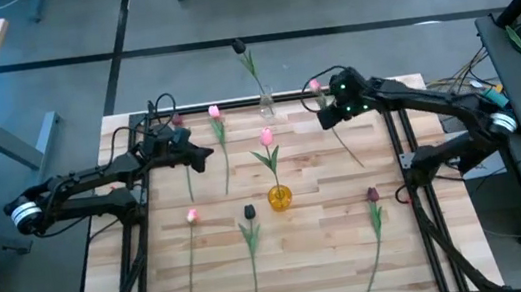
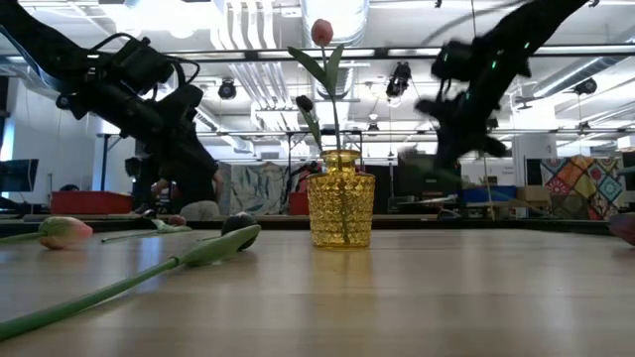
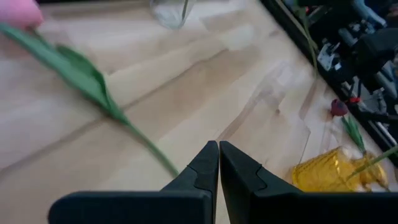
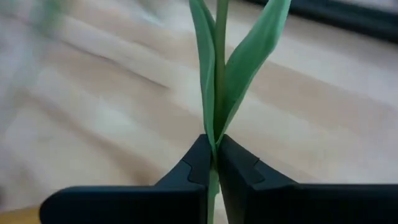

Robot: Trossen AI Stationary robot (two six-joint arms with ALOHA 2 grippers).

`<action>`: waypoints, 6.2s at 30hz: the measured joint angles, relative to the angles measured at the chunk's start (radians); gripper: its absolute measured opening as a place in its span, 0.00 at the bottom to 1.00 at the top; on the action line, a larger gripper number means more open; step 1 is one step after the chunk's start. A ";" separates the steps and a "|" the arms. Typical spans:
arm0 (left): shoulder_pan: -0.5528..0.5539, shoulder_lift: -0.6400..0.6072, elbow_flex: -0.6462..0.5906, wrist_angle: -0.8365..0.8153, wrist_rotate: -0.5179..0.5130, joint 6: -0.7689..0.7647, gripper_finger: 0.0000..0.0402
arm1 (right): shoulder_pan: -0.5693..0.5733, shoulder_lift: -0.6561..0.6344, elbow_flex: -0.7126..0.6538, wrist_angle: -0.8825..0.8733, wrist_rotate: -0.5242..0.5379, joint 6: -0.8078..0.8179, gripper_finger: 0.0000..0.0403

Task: Sort flowers into vase by color
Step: Put the pink tulip into the yellow vase, then put the red tulip into the transparent vase

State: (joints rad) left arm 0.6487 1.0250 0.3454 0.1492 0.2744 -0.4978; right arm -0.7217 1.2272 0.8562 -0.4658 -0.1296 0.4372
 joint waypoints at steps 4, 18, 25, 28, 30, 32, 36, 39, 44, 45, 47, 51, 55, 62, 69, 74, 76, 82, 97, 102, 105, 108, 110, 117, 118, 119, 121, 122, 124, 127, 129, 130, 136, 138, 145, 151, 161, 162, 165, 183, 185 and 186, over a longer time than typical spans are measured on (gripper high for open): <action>0.000 0.000 0.000 0.067 -0.013 0.000 0.00 | 0.077 -0.134 0.000 0.093 -0.021 -0.004 0.03; 0.000 -0.007 0.000 0.113 -0.002 0.083 0.00 | 0.483 -0.310 -0.003 0.557 0.183 -0.016 0.03; 0.000 -0.007 -0.001 0.113 -0.001 0.102 0.00 | 0.640 -0.203 -0.006 0.792 0.252 -0.004 0.03; 0.000 -0.007 -0.001 0.113 -0.001 0.113 0.00 | 0.697 -0.146 -0.006 0.856 0.325 -0.002 0.03; 0.000 -0.007 -0.001 0.113 -0.001 0.117 0.00 | 0.731 -0.101 -0.007 0.890 0.360 -0.003 0.03; 0.000 -0.007 -0.001 0.113 -0.001 0.119 0.00 | 0.757 -0.059 -0.008 0.907 0.396 -0.003 0.03; 0.000 -0.007 -0.001 0.113 -0.001 0.119 0.00 | 0.791 0.013 -0.010 0.998 0.459 -0.032 0.03; 0.000 -0.007 -0.001 0.113 -0.001 0.119 0.00 | 0.801 0.049 -0.010 1.081 0.480 -0.063 0.03; 0.000 -0.007 -0.001 0.113 -0.001 0.119 0.00 | 0.805 0.080 -0.023 1.106 0.480 -0.084 0.03; 0.000 -0.007 -0.001 0.112 -0.001 0.119 0.00 | 0.805 0.081 -0.030 1.110 0.480 -0.084 0.03; 0.000 -0.007 -0.001 0.113 -0.001 0.119 0.00 | 0.807 0.083 -0.045 1.125 0.481 -0.084 0.03; 0.000 -0.007 -0.001 0.112 -0.001 0.119 0.00 | 0.816 0.080 -0.091 1.175 0.505 -0.108 0.03; 0.000 -0.007 -0.002 0.112 -0.001 0.119 0.00 | 0.817 0.077 -0.129 1.232 0.507 -0.110 0.03; 0.000 -0.007 -0.002 0.112 -0.001 0.119 0.00 | 0.816 0.091 -0.160 1.286 0.505 -0.110 0.03; 0.000 -0.007 -0.002 0.112 -0.001 0.115 0.00 | 0.816 0.101 -0.159 1.251 0.497 -0.133 0.03; 0.000 -0.005 -0.002 0.112 -0.001 0.084 0.00 | 0.816 0.109 -0.159 1.147 0.497 -0.134 0.03; 0.000 -0.006 -0.001 0.112 -0.001 0.084 0.00 | 0.816 0.110 -0.159 1.124 0.497 -0.134 0.03; 0.000 -0.006 -0.001 0.113 -0.001 0.082 0.00 | 0.816 0.110 -0.159 1.086 0.497 -0.134 0.03; 0.000 -0.006 -0.001 0.113 -0.001 0.088 0.00 | 0.820 0.109 -0.159 1.075 0.470 -0.080 0.32; 0.000 -0.006 0.000 0.113 -0.001 0.088 0.00 | 0.830 0.089 -0.159 1.065 0.461 -0.069 0.40; 0.000 -0.011 0.000 0.113 -0.001 0.089 0.00 | 0.833 0.060 -0.159 1.040 0.462 -0.065 0.41; 0.000 -0.018 0.000 0.112 -0.001 0.089 0.00 | 0.833 0.023 -0.135 0.923 0.462 -0.021 0.41; 0.000 -0.026 0.005 0.099 -0.001 0.088 0.00 | 0.833 0.000 -0.101 0.817 0.462 -0.010 0.41; 0.000 -0.029 0.169 -0.206 -0.002 0.153 0.00 | 0.833 -0.068 0.080 0.420 0.462 -0.059 0.36; 0.000 -0.025 0.204 -0.266 -0.002 0.170 0.00 | 0.833 -0.077 0.113 0.355 0.463 -0.071 0.34; 0.000 -0.020 0.239 -0.320 -0.003 0.187 0.00 | 0.831 -0.084 0.146 0.295 0.468 -0.089 0.32; 0.000 -0.012 0.305 -0.420 -0.003 0.213 0.00 | 0.827 -0.093 0.212 0.182 0.470 -0.117 0.25; 0.000 -0.008 0.336 -0.458 -0.003 0.219 0.00 | 0.824 -0.096 0.244 0.126 0.471 -0.125 0.22; 0.002 0.001 0.383 -0.525 -0.006 0.219 0.00 | 0.820 -0.098 0.308 0.027 0.471 -0.146 0.14; 0.007 0.014 0.410 -0.617 -0.056 0.174 0.00 | 0.819 -0.105 0.379 -0.099 0.485 -0.171 0.05; 0.016 0.022 0.409 -0.682 -0.116 0.110 0.00 | 0.820 -0.117 0.402 -0.164 0.497 -0.171 0.03; 0.025 0.028 0.405 -0.711 -0.152 0.081 0.00 | 0.820 -0.125 0.408 -0.192 0.498 -0.164 0.03; 0.125 0.118 0.372 -0.795 -0.189 0.043 0.00 | 0.813 -0.196 0.396 -0.243 0.518 -0.135 0.03; 0.169 0.165 0.372 -0.789 -0.213 0.036 0.00 | 0.799 -0.217 0.390 -0.242 0.519 -0.133 0.03; 0.278 0.341 0.397 -0.801 -0.227 -0.080 0.07 | 0.719 -0.263 0.388 -0.243 0.482 -0.156 0.03; 0.282 0.468 0.448 -0.795 -0.297 -0.121 0.29 | 0.637 -0.271 0.388 -0.263 0.437 -0.163 0.03; 0.281 0.634 0.544 -0.780 -0.358 -0.168 0.51 | 0.572 -0.272 0.392 -0.262 0.381 -0.230 0.03; 0.275 0.646 0.553 -0.794 -0.375 -0.178 0.50 | 0.569 -0.272 0.392 -0.262 0.381 -0.230 0.03; 0.268 0.671 0.575 -0.808 -0.401 -0.197 0.45 | 0.565 -0.274 0.392 -0.262 0.375 -0.229 0.03; 0.268 0.439 0.572 -0.811 -0.387 -0.038 0.01 | 0.554 -0.256 0.393 -0.149 0.427 -0.219 0.03; 0.264 0.362 0.572 -0.787 -0.387 -0.056 0.00 | 0.554 -0.256 0.393 -0.149 0.441 -0.221 0.03; 0.262 0.323 0.572 -0.768 -0.387 -0.067 0.00 | 0.554 -0.256 0.394 -0.149 0.445 -0.222 0.03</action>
State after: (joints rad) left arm 0.9112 1.3475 0.9176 -0.6193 -0.1127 -0.5650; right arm -0.1677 0.9714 1.2499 -0.6144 0.3153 0.2153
